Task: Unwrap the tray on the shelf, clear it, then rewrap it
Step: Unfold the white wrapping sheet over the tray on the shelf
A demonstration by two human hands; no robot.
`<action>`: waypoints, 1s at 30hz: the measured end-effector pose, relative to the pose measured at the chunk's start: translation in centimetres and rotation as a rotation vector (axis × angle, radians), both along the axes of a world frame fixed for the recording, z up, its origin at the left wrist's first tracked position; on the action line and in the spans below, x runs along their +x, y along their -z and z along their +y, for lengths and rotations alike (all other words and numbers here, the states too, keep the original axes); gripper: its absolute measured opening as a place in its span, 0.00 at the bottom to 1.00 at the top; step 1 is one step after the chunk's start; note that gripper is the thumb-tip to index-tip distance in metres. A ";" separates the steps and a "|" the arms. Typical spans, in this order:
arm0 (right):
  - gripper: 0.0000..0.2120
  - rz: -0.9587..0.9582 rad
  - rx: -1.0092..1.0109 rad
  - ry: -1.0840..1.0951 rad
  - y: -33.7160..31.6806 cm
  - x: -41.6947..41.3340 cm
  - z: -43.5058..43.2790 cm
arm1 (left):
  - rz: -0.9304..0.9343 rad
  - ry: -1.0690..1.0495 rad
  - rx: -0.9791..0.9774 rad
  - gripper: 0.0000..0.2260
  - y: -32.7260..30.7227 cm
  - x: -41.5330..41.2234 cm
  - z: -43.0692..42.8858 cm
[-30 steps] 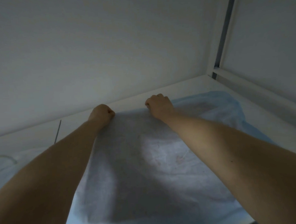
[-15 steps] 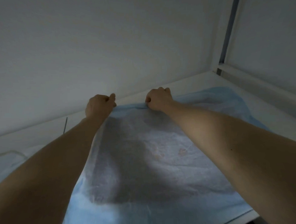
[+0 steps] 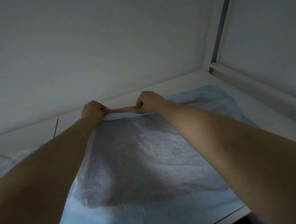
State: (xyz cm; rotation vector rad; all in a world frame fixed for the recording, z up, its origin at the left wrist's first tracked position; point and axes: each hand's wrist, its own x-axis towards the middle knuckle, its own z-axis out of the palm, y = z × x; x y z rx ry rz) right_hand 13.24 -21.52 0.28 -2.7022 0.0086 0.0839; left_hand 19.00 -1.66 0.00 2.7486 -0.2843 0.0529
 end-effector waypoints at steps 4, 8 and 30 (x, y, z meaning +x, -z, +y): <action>0.11 -0.020 -0.006 0.019 -0.1 0.1 0.7 | -0.112 -0.097 -0.067 0.13 -0.1 -0.1 -0.2; 0.09 -0.119 0.081 0.108 -0.7 0.5 0.7 | -0.026 -0.211 -0.393 0.13 -1.4 1.1 -0.2; 0.13 -0.263 0.072 0.387 -1.6 1.6 0.2 | 0.240 -0.301 -0.739 0.11 -3.9 1.6 4.0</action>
